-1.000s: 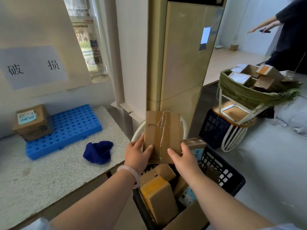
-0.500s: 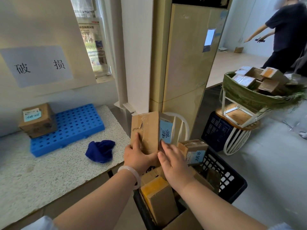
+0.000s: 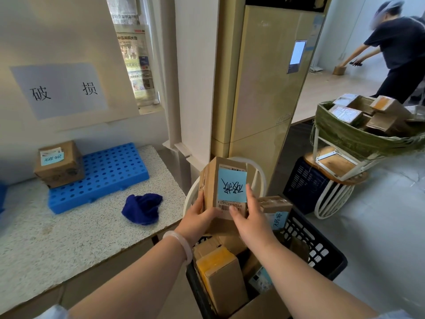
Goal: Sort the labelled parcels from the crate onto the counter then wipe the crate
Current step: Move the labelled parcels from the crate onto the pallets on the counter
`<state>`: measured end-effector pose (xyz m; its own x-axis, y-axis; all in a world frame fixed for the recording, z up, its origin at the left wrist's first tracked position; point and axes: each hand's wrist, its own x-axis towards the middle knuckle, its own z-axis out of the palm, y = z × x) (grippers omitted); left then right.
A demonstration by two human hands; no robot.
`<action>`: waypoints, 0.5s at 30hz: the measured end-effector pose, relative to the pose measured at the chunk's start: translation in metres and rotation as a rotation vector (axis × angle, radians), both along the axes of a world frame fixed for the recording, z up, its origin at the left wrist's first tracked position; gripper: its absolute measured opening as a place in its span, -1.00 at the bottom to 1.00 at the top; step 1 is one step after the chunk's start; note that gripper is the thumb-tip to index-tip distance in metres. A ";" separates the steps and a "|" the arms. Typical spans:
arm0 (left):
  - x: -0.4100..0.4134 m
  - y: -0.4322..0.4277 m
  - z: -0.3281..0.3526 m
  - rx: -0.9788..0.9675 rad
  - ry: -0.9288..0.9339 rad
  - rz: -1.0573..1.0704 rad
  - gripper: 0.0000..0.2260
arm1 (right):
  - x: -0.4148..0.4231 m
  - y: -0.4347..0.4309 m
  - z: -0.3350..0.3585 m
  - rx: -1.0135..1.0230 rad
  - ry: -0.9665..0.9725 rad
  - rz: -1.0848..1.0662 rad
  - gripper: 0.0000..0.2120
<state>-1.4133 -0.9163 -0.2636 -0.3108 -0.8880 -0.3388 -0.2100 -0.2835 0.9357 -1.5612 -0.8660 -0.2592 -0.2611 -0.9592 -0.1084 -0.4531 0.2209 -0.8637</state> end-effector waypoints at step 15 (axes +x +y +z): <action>0.003 -0.004 0.003 -0.099 -0.066 0.068 -0.32 | 0.007 0.001 -0.003 -0.051 0.047 0.048 -0.26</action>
